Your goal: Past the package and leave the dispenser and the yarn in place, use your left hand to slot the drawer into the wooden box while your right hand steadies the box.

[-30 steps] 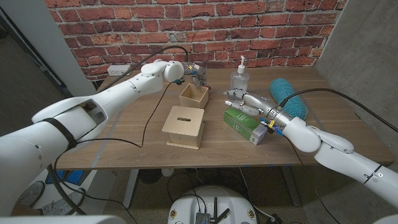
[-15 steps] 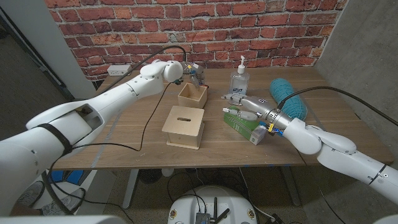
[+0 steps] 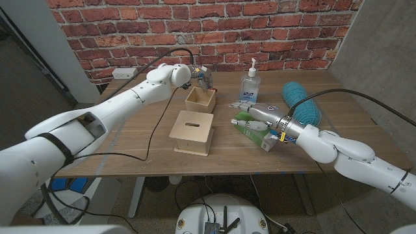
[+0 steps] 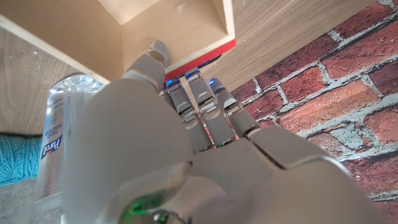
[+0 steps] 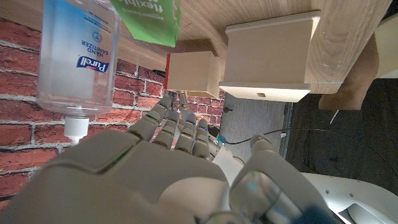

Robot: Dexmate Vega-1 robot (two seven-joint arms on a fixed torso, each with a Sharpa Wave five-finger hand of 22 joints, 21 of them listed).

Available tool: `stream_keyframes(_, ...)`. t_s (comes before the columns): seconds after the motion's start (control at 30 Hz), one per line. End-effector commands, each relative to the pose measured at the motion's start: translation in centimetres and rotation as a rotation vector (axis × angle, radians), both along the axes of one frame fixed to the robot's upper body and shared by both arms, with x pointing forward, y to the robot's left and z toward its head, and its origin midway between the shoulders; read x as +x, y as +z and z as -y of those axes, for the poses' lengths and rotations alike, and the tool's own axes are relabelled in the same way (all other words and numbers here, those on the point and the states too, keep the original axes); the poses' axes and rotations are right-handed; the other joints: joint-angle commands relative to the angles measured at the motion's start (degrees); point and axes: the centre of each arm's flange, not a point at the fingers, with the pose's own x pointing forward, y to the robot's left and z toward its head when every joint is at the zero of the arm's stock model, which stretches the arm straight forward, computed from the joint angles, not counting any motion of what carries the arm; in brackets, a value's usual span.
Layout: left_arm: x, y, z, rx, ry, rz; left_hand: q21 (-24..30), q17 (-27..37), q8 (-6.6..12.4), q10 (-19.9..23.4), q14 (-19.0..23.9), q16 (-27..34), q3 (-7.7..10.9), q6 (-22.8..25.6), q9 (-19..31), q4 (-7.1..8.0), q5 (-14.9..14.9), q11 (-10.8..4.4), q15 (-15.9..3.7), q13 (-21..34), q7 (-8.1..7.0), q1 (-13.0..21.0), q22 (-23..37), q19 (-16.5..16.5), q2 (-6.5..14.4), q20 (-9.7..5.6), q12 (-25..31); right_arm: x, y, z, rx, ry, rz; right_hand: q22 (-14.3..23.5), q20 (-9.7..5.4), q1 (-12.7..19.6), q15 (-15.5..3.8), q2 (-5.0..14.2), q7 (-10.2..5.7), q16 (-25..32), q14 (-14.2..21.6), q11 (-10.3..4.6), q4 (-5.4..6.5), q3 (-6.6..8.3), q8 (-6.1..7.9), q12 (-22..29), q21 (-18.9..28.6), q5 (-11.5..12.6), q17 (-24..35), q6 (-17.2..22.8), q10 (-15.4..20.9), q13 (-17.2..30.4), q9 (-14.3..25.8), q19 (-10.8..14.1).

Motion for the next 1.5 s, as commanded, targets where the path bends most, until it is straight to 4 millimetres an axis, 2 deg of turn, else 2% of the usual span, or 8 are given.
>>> stream_keyframes(0.03,-0.1,-0.1,0.1,-0.033,0.011,0.003,0.0,0.5,0.44,2.6,4.1,0.2,-0.08,1.2,0.2,0.09,0.6,-1.9,-6.23,0.4,1.08,1.1,0.3,0.4,1.7,-8.91,0.3,-0.9,-0.9,-1.1,-0.072,-0.005,0.01,0.1,-3.96,-0.4,-4.44,1.9,0.11,0.4,-0.6,-0.19,0.69,0.26,-0.08,0.1,-0.1,-0.3,0.4,-0.4,-0.4,0.1,0.2,-0.3)
stream_keyframes(0.4,0.2,0.1,0.6,-0.058,0.015,-0.005,-0.1,0.5,0.34,2.7,4.3,0.1,-0.22,1.2,0.2,0.1,0.6,-1.89,-6.23,0.4,1.11,1.3,0.2,0.3,1.7,-8.92,0.2,-1.3,-1.5,-1.9,-0.099,-0.012,0.025,0.2,-4.46,-1.3,-4.9,2.57,0.04,0.5,-1.0,-0.57,1.62,0.54,0.11,0.2,-0.2,-0.2,0.7,-0.5,-0.5,0.1,0.2,-0.9)
stream_keyframes(0.9,-0.1,-0.3,1.0,-0.061,0.037,-0.037,-0.2,0.5,0.24,2.7,4.4,0.0,-0.4,1.2,0.3,0.11,0.7,-1.89,-6.23,0.4,1.15,1.4,0.2,0.2,1.7,-8.89,0.0,-1.2,-1.7,-3.1,-0.152,0.007,0.039,0.2,-5.21,-2.9,-5.66,3.78,-0.33,0.5,-1.8,-1.22,3.86,1.42,0.11,0.1,-0.2,0.0,1.2,-1.1,-1.0,0.1,0.2,-1.8)
stream_keyframes(1.5,-0.5,-1.2,1.2,-0.044,0.025,-0.034,-0.3,0.4,0.16,2.7,4.4,-0.1,-0.59,1.3,0.3,0.14,0.7,-1.88,-6.23,0.5,1.11,1.5,0.2,0.0,1.8,-8.89,-0.1,-1.4,-2.0,-5.5,-0.239,0.028,0.034,0.2,-5.57,-3.6,-5.96,4.1,-0.77,0.8,-1.4,-1.44,5.31,2.79,0.28,0.4,-0.1,0.3,1.5,-1.2,-0.8,0.1,0.2,-2.2)
